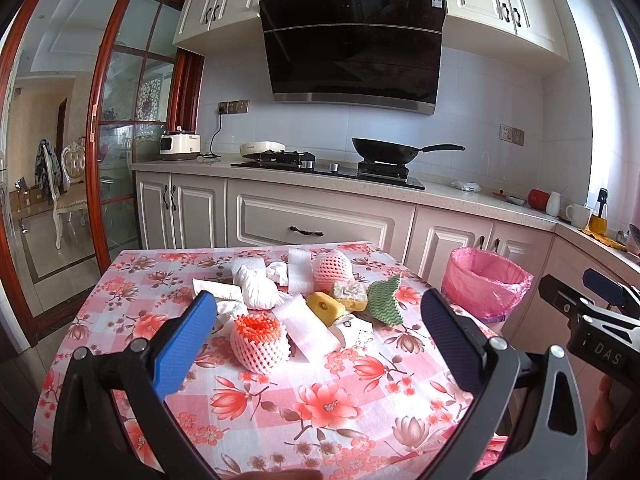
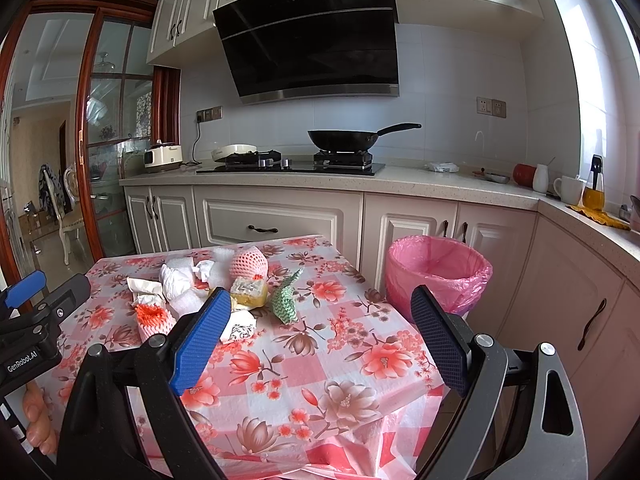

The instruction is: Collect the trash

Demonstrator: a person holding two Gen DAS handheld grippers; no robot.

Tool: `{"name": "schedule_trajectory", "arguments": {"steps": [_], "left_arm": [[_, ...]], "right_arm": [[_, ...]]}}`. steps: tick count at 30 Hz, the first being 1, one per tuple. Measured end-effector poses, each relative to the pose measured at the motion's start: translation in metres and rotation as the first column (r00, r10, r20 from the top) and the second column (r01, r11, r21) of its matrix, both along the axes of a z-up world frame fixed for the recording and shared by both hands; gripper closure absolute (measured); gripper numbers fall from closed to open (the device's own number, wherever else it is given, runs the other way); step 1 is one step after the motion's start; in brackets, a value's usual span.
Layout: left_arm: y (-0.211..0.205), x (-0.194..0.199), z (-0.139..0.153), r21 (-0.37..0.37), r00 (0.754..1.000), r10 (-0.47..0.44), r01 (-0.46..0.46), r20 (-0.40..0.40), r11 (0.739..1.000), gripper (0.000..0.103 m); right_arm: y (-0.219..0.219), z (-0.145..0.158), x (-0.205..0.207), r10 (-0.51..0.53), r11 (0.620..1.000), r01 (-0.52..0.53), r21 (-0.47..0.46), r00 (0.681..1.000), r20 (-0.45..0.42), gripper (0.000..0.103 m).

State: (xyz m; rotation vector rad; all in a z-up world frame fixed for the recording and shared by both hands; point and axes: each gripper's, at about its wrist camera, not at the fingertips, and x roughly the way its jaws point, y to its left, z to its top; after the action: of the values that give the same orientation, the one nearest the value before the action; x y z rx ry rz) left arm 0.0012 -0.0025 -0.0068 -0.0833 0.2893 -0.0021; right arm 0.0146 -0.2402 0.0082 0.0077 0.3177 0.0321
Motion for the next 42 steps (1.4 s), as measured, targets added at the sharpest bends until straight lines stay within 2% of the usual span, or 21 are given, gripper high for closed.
{"name": "schedule_trajectory", "arguments": {"steps": [24, 31, 34, 37, 42], "left_arm": [[0.002, 0.002, 0.0, 0.002, 1.0, 0.0, 0.0, -0.006, 1.0, 0.004], [0.027, 0.013, -0.005, -0.021, 0.999, 0.027, -0.028, -0.041, 0.999, 0.004], [0.043, 0.025, -0.013, -0.012, 0.995, 0.069, -0.07, -0.077, 0.997, 0.004], [0.056, 0.042, -0.029, 0.012, 0.987, 0.083, -0.082, -0.139, 0.997, 0.004], [0.078, 0.067, -0.062, 0.006, 0.962, 0.136, -0.138, -0.237, 0.99, 0.004]], "right_arm": [[0.0, 0.0, 0.001, 0.004, 1.0, -0.004, 0.0, 1.0, -0.002, 0.017], [0.003, -0.009, 0.033, 0.106, 0.994, -0.104, 0.032, 0.989, -0.1, 0.017], [0.007, -0.02, 0.054, 0.151, 0.988, -0.148, 0.033, 0.98, -0.129, 0.017], [0.023, -0.039, 0.077, 0.182, 0.982, -0.186, -0.012, 0.97, -0.161, 0.017], [0.037, -0.069, 0.117, 0.223, 0.974, -0.226, 0.016, 0.943, -0.245, 0.017]]}}
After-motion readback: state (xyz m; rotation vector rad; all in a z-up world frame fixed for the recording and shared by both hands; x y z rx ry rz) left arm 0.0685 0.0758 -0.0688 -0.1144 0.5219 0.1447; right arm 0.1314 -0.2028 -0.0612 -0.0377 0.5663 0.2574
